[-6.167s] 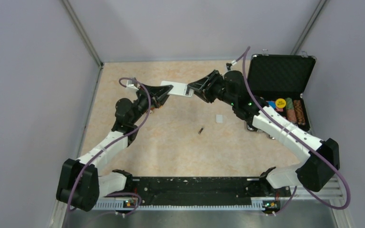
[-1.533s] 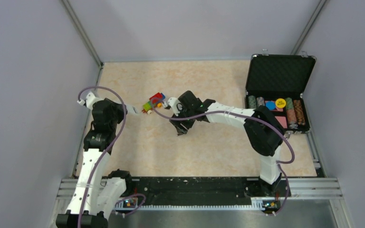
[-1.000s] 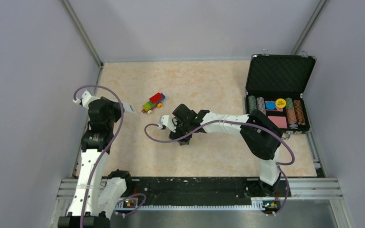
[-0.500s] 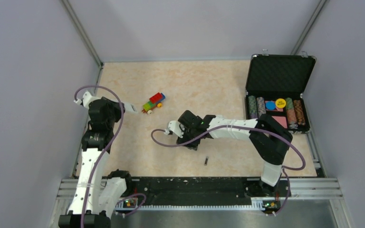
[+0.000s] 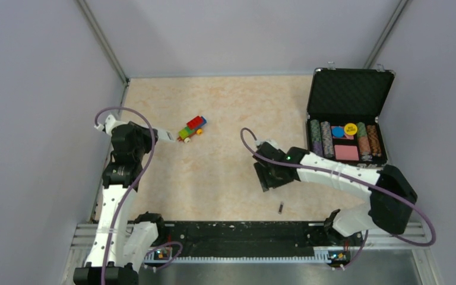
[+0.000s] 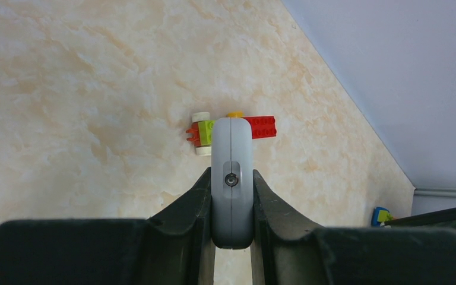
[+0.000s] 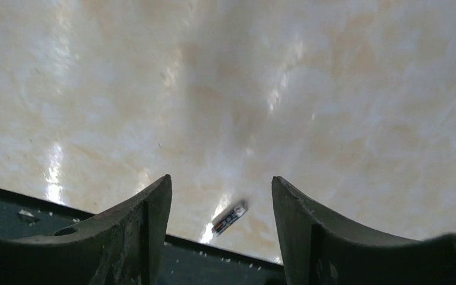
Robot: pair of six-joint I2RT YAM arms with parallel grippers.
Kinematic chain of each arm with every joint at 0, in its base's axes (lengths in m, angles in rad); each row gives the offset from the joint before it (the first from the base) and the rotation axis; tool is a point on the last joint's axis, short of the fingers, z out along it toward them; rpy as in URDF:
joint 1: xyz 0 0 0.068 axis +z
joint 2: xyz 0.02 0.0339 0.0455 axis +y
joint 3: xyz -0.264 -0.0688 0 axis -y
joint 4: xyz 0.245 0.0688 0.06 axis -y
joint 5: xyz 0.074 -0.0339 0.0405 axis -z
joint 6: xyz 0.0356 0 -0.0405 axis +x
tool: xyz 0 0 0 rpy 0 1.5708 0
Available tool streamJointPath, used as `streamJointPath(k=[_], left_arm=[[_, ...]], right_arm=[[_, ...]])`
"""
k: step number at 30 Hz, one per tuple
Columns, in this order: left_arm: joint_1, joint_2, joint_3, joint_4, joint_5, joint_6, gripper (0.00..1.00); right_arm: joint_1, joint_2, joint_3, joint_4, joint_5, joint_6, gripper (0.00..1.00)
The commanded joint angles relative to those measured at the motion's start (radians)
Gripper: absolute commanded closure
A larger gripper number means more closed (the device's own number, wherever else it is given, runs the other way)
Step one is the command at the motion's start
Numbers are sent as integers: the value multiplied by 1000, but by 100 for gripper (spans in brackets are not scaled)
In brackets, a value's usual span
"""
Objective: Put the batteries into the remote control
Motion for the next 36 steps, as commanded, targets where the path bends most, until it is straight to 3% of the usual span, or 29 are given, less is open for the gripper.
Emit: streamJointPath(k=[1, 6, 11, 15, 21, 28, 33, 36], left_arm=[[6, -7, -21, 54, 35, -29, 100], [5, -23, -62, 62, 49, -49, 100], [6, -23, -72, 67, 48, -56, 100], [6, -23, -61, 67, 37, -46, 100], [6, -13, -46, 57, 28, -30, 100], [5, -16, -44, 53, 19, -19, 100], [6, -22, -46, 46, 9, -13, 100], [5, -27, -47, 44, 2, -11, 100]], right_arm=[[8, -139, -115, -226, -91, 332, 38], [7, -261, -251, -257, -152, 447, 38], [8, -239, -318, -271, -153, 533, 43], [-22, -239, -413, -176, -196, 584, 50], [-145, -284, -511, -80, -175, 533, 58], [-169, -259, -491, -78, -136, 503, 67], [-174, -259, -443, -122, -104, 489, 67], [-177, -264, -402, -165, -80, 478, 56]])
